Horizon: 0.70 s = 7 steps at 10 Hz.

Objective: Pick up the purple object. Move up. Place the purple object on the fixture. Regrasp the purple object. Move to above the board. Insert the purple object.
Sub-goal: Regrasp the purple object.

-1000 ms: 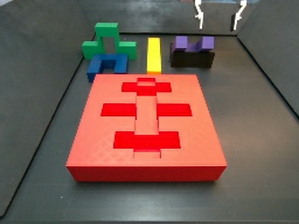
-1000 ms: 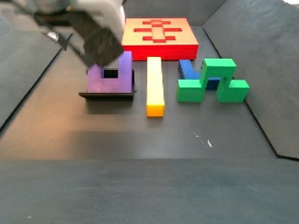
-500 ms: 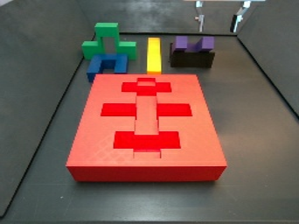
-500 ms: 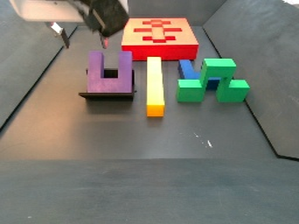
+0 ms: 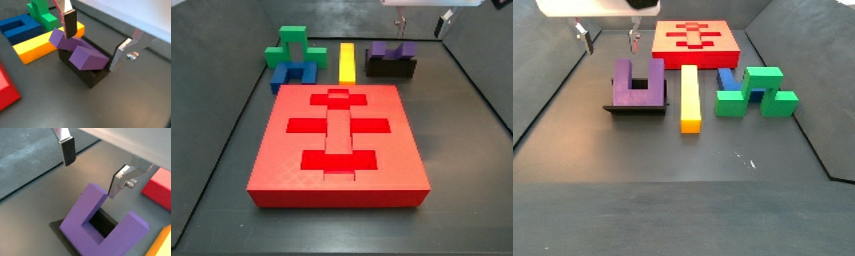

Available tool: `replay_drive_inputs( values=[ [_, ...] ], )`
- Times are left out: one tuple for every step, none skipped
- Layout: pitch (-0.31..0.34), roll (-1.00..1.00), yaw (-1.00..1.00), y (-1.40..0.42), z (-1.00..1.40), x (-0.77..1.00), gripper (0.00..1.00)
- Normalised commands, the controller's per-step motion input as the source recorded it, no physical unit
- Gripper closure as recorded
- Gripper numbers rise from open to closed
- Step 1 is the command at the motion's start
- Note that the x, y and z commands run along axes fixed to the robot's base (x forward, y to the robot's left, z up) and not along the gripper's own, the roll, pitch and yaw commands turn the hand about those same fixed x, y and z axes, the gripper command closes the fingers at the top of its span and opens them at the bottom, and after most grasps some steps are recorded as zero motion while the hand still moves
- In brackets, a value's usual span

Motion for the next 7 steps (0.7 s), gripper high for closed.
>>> replay_drive_inputs(
  values=[
    [0.037,1.0,0.09,-0.11,0.01,0.0,0.0],
    [0.037,1.0,0.09,-0.11,0.01,0.0,0.0],
    [0.066,1.0,0.1,-0.11,0.01,0.1,0.0],
    [0.117,1.0,0.12,-0.15,0.0,0.16,0.0],
    [0.134,1.0,0.11,-0.23,0.0,0.15,0.0],
    [0.163,1.0,0.09,-0.23,0.0,0.15,0.0],
    [0.189,1.0,0.07,-0.24,0.0,0.13,0.0]
  ],
)
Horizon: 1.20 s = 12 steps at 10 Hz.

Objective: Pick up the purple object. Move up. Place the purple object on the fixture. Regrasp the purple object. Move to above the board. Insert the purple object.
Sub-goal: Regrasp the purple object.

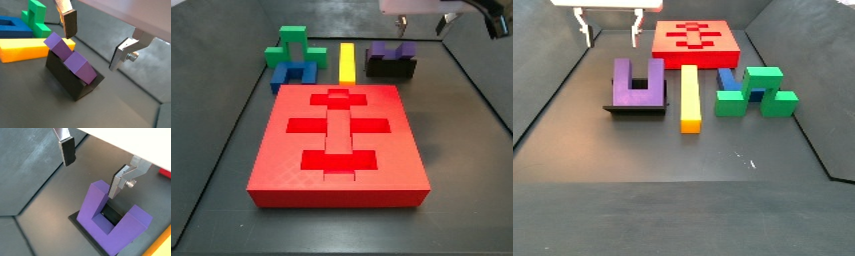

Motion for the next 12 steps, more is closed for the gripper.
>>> replay_drive_inputs(
  values=[
    [0.209,1.0,0.07,-0.25,0.0,0.11,0.0],
    [0.214,1.0,0.07,-0.24,0.0,0.1,0.0],
    [0.209,1.0,0.06,-0.22,0.0,0.13,0.0],
    [0.137,1.0,0.1,-0.23,0.0,0.17,0.0],
    [0.083,1.0,0.17,-0.1,-0.11,0.08,0.0],
    [0.0,0.91,0.29,0.0,-0.37,0.0,0.0],
    [-0.037,0.67,0.33,0.1,-0.64,-0.11,0.0],
    [-0.063,0.38,0.25,0.09,-0.56,-0.21,0.0],
    [-0.026,0.21,0.23,0.08,-0.33,-0.07,0.0],
    [0.0,0.28,0.2,0.04,-0.23,0.0,0.0],
    [0.0,0.24,0.16,0.02,-0.19,0.0,0.0],
    [0.009,0.23,0.16,0.02,-0.17,0.07,0.0]
  ],
)
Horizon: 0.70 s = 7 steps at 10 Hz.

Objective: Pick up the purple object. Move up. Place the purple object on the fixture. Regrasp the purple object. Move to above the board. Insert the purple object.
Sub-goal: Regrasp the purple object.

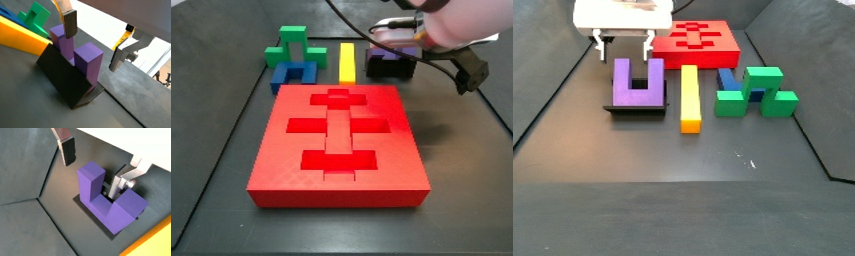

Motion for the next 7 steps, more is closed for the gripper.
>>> replay_drive_inputs(
  values=[
    [0.08,0.25,0.15,0.05,-0.19,0.29,0.0],
    [0.123,0.27,0.13,0.09,-0.15,0.23,0.0],
    [0.114,0.26,0.12,0.09,-0.16,0.26,0.0],
    [0.086,0.22,0.12,0.09,-0.21,0.26,0.0],
    [0.023,0.06,0.14,0.12,-0.24,0.34,0.0],
    [0.0,0.0,0.15,0.13,-0.27,0.36,0.0],
    [0.011,0.0,0.16,0.11,-0.12,0.32,0.0]
  ],
)
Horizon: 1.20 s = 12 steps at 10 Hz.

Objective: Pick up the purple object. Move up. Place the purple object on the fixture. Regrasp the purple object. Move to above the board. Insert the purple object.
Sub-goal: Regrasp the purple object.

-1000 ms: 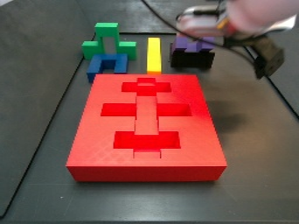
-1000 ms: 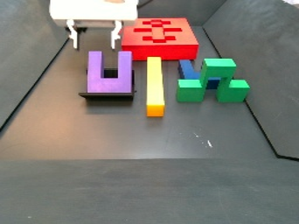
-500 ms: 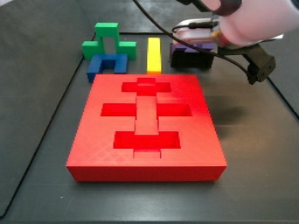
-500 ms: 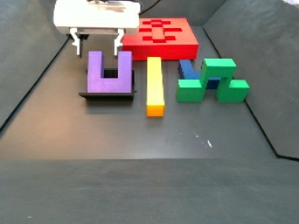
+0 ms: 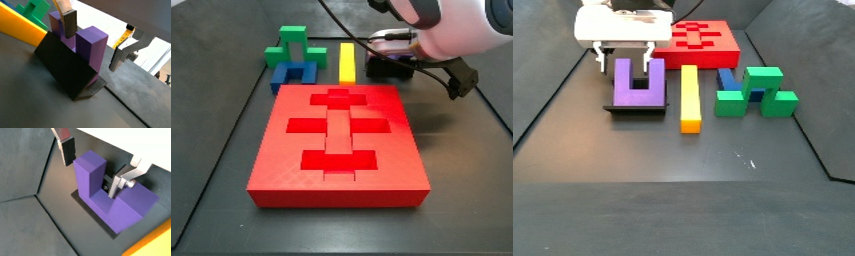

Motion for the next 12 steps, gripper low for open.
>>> replay_drive_inputs(
  values=[
    [0.023,0.0,0.11,0.03,0.0,0.26,0.0],
    [0.02,0.03,-0.03,0.0,0.0,0.15,0.0],
    [0.054,0.04,-0.04,0.0,0.0,0.12,0.0],
    [0.086,0.02,-0.04,0.0,0.0,0.07,0.0],
    [0.0,0.0,0.0,0.0,0.0,0.0,0.0],
    [0.0,0.0,0.0,0.0,0.0,0.0,1.0],
    [0.0,0.0,0.0,0.0,0.0,0.0,1.0],
    [0.0,0.0,0.0,0.0,0.0,0.0,1.0],
    [0.0,0.0,0.0,0.0,0.0,0.0,1.0],
    [0.0,0.0,0.0,0.0,0.0,0.0,1.0],
    [0.0,0.0,0.0,0.0,0.0,0.0,1.0],
    [0.0,0.0,0.0,0.0,0.0,0.0,1.0]
  ],
)
